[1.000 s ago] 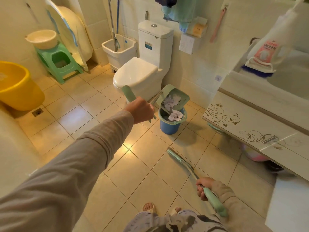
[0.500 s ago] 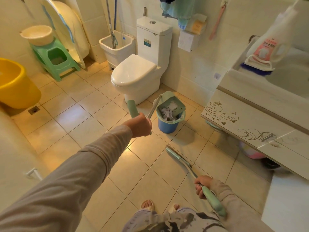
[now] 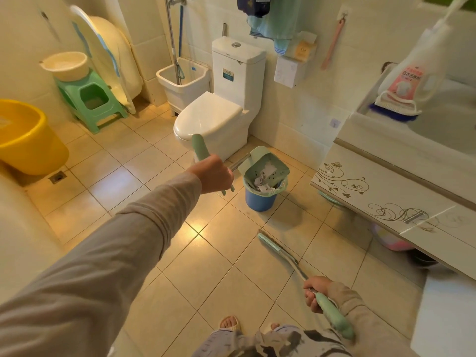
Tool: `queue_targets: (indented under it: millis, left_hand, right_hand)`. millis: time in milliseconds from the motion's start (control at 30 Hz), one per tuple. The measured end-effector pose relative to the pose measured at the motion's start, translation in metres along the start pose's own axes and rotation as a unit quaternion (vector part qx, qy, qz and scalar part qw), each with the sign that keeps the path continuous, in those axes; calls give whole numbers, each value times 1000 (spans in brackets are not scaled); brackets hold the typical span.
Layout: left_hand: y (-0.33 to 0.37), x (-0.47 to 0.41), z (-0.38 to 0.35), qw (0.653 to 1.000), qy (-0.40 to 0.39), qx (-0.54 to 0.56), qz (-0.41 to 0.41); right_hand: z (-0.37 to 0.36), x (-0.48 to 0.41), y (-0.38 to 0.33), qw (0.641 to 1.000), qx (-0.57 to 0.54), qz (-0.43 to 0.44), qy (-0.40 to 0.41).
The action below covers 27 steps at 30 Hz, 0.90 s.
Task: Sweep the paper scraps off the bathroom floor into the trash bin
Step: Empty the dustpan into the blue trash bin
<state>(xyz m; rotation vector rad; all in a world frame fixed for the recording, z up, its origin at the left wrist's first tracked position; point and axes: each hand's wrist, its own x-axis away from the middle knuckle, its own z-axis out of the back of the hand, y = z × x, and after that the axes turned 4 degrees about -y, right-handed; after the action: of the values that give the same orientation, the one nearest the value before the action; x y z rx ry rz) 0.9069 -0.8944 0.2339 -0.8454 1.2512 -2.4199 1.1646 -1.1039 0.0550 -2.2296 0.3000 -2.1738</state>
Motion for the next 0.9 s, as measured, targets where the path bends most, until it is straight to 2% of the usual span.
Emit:
queue_targets:
  millis: [133, 333, 467, 600, 733, 900]
  left_hand:
    - [3, -1, 4, 1000, 6, -10, -13]
    - [44, -4, -11, 989, 6, -97, -113]
    - [40, 5, -20, 997, -8, -42, -71]
    - [30, 14, -26, 997, -6, -47, -58]
    - [24, 13, -23, 1000, -5, 17, -6]
    - [27, 22, -24, 999, -24, 46, 10]
  right_hand:
    - [-2, 2, 0, 1000, 6, -1, 0]
    - [-2, 3, 1, 1000, 8, -2, -6]
    - [-2, 4, -1, 1000, -1, -1, -8]
    - [-5, 4, -4, 1000, 11, -1, -5]
    - [-7, 3, -4, 1000, 14, -7, -7]
    - [-8, 0, -2, 1000, 12, -11, -4]
